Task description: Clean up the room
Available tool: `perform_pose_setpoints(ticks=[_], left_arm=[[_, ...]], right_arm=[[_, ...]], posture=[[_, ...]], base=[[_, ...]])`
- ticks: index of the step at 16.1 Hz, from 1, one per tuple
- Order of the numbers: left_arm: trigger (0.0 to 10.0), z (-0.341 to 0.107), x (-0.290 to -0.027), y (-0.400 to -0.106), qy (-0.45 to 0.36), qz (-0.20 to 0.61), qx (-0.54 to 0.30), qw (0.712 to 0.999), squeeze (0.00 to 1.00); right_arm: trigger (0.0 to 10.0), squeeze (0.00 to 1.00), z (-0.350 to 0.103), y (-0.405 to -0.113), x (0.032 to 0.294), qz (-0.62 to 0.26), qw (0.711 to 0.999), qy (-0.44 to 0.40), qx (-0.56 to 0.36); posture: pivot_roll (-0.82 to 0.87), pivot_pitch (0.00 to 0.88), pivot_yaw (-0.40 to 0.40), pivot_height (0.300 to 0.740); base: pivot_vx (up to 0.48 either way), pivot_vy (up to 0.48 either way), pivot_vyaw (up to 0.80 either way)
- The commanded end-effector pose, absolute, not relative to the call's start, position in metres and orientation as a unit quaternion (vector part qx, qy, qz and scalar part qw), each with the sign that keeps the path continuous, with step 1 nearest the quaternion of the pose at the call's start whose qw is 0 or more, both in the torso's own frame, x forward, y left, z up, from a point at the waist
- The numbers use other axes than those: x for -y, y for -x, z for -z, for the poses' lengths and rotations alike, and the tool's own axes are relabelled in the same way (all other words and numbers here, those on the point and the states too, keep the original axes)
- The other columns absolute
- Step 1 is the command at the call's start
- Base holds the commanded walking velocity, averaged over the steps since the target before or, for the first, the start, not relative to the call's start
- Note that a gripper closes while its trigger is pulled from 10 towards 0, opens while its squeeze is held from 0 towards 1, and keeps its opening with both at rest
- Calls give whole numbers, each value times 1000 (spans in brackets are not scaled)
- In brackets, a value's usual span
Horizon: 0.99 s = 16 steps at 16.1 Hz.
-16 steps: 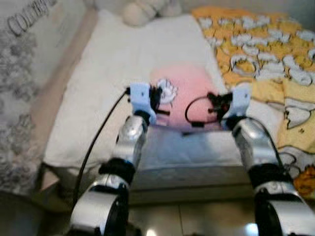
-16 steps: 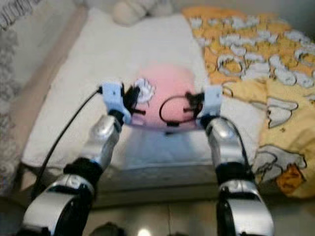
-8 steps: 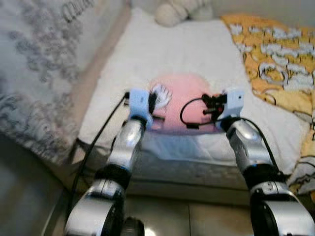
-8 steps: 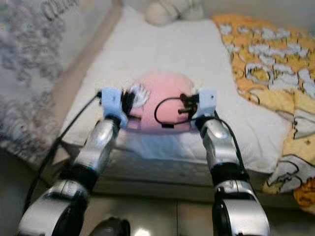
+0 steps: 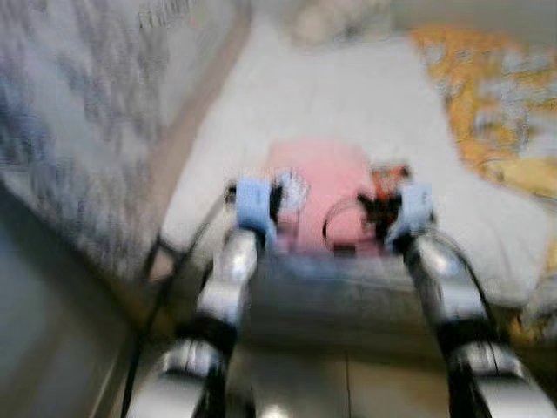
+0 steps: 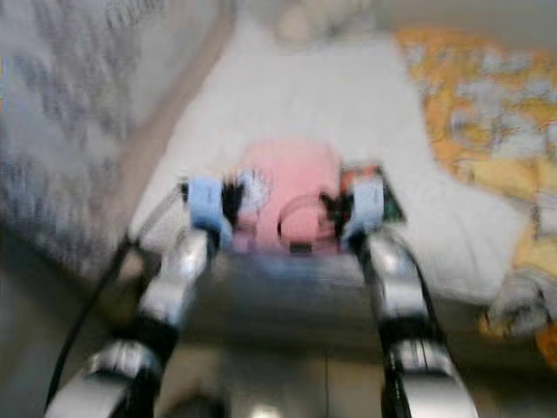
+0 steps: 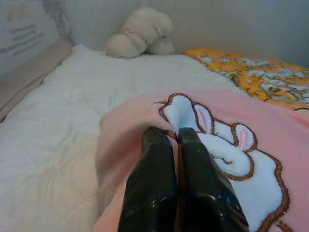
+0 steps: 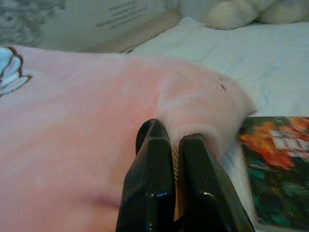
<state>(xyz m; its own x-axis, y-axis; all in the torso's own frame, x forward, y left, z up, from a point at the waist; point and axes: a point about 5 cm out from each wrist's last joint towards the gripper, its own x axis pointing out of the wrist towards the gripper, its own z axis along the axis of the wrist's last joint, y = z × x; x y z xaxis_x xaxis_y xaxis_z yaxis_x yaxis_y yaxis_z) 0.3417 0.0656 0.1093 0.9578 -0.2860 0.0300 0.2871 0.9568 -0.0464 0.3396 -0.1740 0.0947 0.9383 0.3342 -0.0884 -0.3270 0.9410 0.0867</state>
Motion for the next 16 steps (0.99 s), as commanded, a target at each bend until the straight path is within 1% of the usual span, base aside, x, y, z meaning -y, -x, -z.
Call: perform_pose_setpoints(ticks=[1,4,10,14,16], left_arm=[[10000,-119,-68,-347,32,130,24,991,0],[10000,-122,-67,-348,31,134,26,990,0],[10000,-128,-83,-356,24,94,34,995,0],[10000,-132,-89,-358,20,73,45,996,0],[10000,-139,-100,-365,15,49,54,997,0]], right_arm=[[10000,0,-100,-340,178,-154,986,-49,-40],[10000,0,-95,-337,181,-136,987,-68,-41],[10000,0,-96,-337,175,-160,985,-42,-43],[10000,0,-105,-342,165,-184,982,-27,-27],[10000,0,-108,-346,159,-195,980,-22,-26]], posture=[[49,0,2,740],[48,0,5,740],[55,0,-3,740],[68,0,-15,740],[77,0,-27,740]], base=[[371,-300,0],[375,-292,0],[387,-280,461],[416,0,413],[424,0,203]])
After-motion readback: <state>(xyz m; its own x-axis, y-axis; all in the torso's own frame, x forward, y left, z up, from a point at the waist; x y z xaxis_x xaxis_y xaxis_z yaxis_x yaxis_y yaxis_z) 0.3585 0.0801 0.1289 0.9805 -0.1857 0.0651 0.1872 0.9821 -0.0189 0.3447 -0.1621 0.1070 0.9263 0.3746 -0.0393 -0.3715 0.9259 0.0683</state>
